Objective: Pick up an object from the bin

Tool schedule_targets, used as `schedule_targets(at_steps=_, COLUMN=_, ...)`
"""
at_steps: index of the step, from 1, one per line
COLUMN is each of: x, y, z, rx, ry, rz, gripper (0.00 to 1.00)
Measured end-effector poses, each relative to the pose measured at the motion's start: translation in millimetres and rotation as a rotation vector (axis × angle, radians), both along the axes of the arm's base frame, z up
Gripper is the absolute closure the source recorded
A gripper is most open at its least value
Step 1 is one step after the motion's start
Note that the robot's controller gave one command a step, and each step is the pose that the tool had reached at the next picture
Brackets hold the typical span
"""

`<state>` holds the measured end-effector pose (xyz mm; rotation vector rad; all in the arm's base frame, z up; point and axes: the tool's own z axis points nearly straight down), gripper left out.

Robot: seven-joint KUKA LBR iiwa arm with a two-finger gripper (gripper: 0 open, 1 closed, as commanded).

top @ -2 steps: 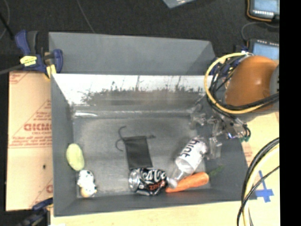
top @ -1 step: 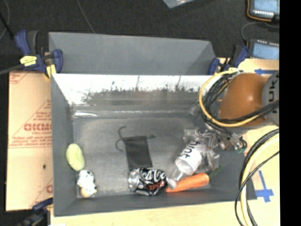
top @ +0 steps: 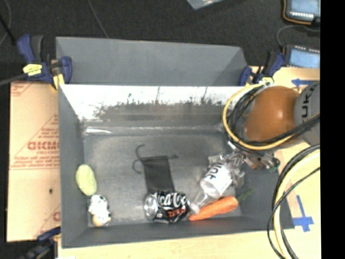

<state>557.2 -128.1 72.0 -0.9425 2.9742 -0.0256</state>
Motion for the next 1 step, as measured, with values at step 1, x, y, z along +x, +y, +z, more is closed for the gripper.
schedule_targets(at_steps=1, x=0.0, y=0.0, z=0.0, rx=0.000, ry=0.000, rz=0.000, gripper=1.00)
